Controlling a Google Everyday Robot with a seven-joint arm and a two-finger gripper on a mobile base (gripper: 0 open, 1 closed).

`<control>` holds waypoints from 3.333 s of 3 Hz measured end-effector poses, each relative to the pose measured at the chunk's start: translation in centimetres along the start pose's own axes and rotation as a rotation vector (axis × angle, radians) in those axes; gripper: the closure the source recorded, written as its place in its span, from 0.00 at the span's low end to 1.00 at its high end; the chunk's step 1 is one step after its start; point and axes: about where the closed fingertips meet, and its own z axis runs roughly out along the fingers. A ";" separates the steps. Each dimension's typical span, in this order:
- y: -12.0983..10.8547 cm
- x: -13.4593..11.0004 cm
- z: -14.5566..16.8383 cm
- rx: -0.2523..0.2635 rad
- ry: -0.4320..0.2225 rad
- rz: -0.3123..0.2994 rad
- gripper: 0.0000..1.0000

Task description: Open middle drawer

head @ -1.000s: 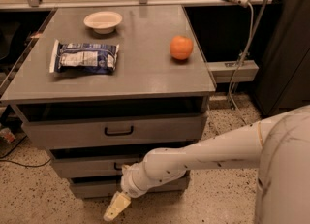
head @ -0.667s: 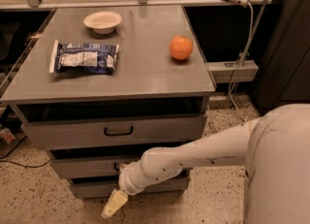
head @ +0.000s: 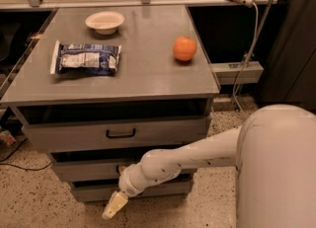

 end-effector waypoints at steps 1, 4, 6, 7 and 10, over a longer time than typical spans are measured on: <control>-1.0 0.7 0.9 -0.003 0.012 -0.013 0.00; -1.3 3.6 1.8 -0.033 0.081 -0.035 0.00; 0.0 4.0 0.6 -0.037 0.081 0.023 0.00; 4.9 7.1 -4.2 -0.033 0.067 0.098 0.00; 1.6 5.3 -6.5 0.061 0.042 0.082 0.00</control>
Offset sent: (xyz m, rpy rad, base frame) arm 0.0295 -0.0171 -0.0294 -0.0490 -0.0376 0.0399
